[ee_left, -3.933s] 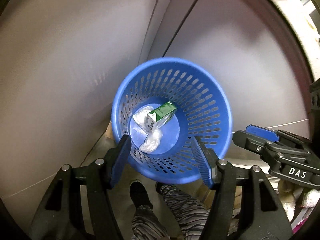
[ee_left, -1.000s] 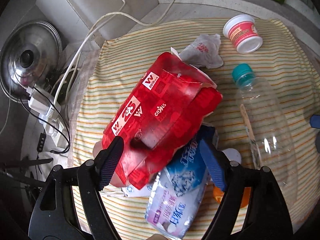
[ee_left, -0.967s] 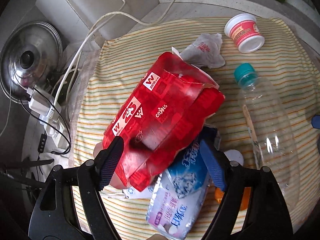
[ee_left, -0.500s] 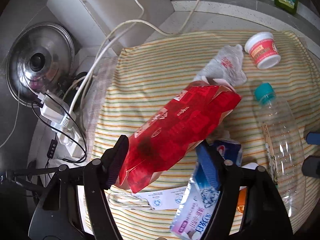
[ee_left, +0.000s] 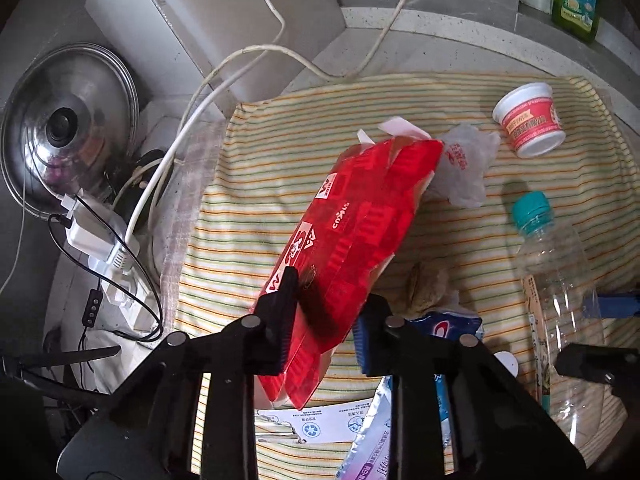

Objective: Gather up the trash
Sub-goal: 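Grasp the red snack wrapper with the left tool while the right tool grasps the clear water bottle, then lift the wrapper and bottle and carry both down over the blue basket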

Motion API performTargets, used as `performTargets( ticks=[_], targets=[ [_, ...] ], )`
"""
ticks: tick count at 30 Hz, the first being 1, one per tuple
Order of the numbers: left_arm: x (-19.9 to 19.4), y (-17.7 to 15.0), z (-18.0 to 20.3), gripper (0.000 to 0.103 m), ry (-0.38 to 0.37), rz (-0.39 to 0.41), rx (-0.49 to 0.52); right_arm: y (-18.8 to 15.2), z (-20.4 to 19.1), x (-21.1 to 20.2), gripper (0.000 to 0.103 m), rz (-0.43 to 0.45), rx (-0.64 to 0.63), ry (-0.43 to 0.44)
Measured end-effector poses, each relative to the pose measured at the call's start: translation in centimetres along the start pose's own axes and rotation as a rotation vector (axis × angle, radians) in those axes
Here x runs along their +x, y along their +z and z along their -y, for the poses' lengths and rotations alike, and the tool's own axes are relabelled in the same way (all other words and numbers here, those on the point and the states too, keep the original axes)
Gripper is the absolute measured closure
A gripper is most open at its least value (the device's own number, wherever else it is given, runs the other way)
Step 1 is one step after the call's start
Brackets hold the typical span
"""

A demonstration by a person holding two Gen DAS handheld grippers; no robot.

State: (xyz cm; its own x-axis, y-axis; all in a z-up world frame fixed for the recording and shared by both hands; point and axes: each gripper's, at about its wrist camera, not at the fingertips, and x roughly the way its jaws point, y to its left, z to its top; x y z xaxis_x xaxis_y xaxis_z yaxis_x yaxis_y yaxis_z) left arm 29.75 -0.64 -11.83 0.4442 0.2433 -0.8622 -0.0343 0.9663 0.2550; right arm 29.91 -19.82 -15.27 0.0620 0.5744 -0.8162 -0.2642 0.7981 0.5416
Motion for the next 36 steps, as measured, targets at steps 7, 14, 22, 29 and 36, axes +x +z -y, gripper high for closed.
performTargets(
  ticks=[7, 14, 22, 29, 36],
  targets=[
    [-1.9, -0.3, -1.5, 0.092, -0.005, 0.042, -0.06, -0.4, 0.2, 0.2, 0.045, -0.002, 0.028, 0.045],
    [-4.2, -1.8, -3.9, 0.095, -0.044, 0.075, -0.133, -1.2, 0.5, -1.2, 0.046, 0.056, 0.054, 0.069],
    [-7.0, -4.0, -6.9, 0.095, -0.105, 0.111, -0.234, -1.8, 0.7, -4.5, 0.047, 0.148, 0.075, 0.076],
    [-10.5, -6.7, -8.1, 0.095, -0.168, 0.158, -0.275, -4.0, -0.7, -7.6, 0.047, 0.212, 0.033, 0.07],
    [-13.8, -11.0, -9.0, 0.095, -0.248, 0.195, -0.282, -8.7, -2.8, -10.1, 0.047, 0.246, 0.011, 0.065]
  ],
)
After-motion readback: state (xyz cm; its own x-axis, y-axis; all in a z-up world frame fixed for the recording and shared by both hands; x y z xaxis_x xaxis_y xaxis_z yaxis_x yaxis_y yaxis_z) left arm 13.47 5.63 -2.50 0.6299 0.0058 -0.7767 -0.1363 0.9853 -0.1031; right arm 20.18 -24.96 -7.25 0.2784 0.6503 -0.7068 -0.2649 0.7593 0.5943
